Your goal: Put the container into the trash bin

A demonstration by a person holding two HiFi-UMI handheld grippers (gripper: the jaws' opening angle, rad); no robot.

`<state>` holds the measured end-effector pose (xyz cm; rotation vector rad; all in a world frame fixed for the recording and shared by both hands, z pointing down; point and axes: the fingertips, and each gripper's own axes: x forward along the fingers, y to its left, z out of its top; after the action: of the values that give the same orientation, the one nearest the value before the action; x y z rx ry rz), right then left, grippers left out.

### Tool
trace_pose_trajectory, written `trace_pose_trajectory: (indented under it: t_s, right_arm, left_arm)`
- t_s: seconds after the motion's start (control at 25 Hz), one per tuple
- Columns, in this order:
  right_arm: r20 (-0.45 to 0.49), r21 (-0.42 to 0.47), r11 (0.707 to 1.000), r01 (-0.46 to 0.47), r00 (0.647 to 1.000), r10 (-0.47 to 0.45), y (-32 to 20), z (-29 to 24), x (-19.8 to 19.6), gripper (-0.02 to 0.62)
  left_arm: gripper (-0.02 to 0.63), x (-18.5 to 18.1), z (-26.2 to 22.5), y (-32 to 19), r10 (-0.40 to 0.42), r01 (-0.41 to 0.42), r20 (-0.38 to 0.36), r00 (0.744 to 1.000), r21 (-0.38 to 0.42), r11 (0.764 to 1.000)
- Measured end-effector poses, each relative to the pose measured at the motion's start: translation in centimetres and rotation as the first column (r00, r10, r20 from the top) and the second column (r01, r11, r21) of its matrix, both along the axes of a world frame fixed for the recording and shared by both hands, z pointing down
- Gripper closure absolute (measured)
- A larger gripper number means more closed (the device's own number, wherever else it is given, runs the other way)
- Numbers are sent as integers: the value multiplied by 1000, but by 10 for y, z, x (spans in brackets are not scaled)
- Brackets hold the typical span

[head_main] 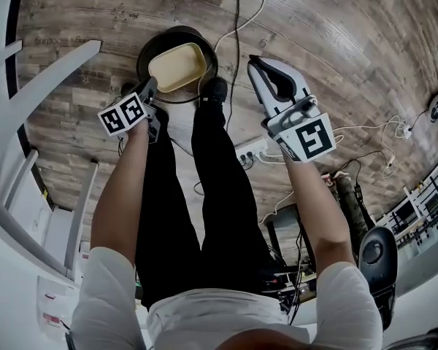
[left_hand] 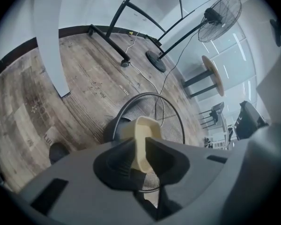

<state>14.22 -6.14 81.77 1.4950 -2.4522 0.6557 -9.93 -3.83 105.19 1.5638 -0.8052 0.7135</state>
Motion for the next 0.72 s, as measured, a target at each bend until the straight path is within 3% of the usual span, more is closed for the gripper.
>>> trace_pose_trajectory:
  t_s: [0.12, 0.32, 0.52, 0.72]
  right_arm:
    - [-9, -19, 1000, 11, 1000, -11, 0, -1, -2, 553]
    - [-13, 26, 999, 31, 999, -31, -14, -27, -12, 553]
    - [-24, 98, 992, 74, 997, -72, -38, -86, -21, 553]
    - [-28, 177, 977, 119, 993, -116, -59, -179, -32, 553]
  left_arm:
    - [462, -5, 1, 9, 40, -40, 17, 999, -13, 999]
    - [471, -3, -32, 5, 19, -19, -56, 998, 13, 1000]
    - [474, 2, -106, -27, -9, 31, -150, 989, 144, 989]
    - [482, 14, -231, -58, 53, 21, -211, 976, 332, 943]
